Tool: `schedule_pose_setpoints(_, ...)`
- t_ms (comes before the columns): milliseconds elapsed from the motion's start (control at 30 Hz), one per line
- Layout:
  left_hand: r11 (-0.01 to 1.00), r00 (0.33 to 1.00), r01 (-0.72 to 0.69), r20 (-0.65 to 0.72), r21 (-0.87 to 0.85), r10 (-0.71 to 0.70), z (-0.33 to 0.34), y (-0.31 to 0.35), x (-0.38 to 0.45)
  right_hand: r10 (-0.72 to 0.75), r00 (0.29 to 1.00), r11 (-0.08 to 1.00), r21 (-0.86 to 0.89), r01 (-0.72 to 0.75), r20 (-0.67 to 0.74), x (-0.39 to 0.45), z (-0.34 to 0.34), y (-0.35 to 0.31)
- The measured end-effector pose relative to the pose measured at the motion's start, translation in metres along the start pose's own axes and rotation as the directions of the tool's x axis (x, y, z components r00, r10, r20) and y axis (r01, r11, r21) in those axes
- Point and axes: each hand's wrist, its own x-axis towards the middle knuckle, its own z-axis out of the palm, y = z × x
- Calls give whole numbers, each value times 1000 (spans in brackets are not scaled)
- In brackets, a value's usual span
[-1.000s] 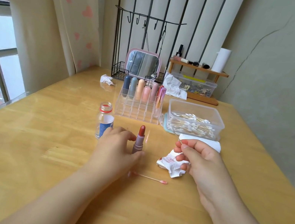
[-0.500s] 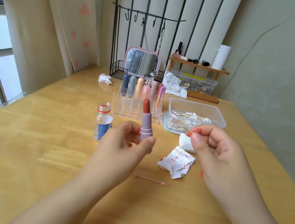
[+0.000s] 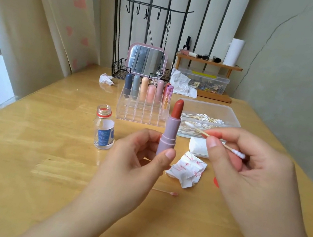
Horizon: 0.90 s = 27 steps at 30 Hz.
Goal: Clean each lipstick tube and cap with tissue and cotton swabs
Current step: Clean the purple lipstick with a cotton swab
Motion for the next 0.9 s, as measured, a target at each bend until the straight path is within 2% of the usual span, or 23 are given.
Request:
schedule_pose_setpoints(267,994,999,-42,9,104,41,0,-1,-2,-28,1000,999,19,28,-5,1,0,-1)
schedule_pose_setpoints(900,990,999,-49,28,134,46,1,-1,-3,-36,999,999,-34,35,-25,4,-5,1)
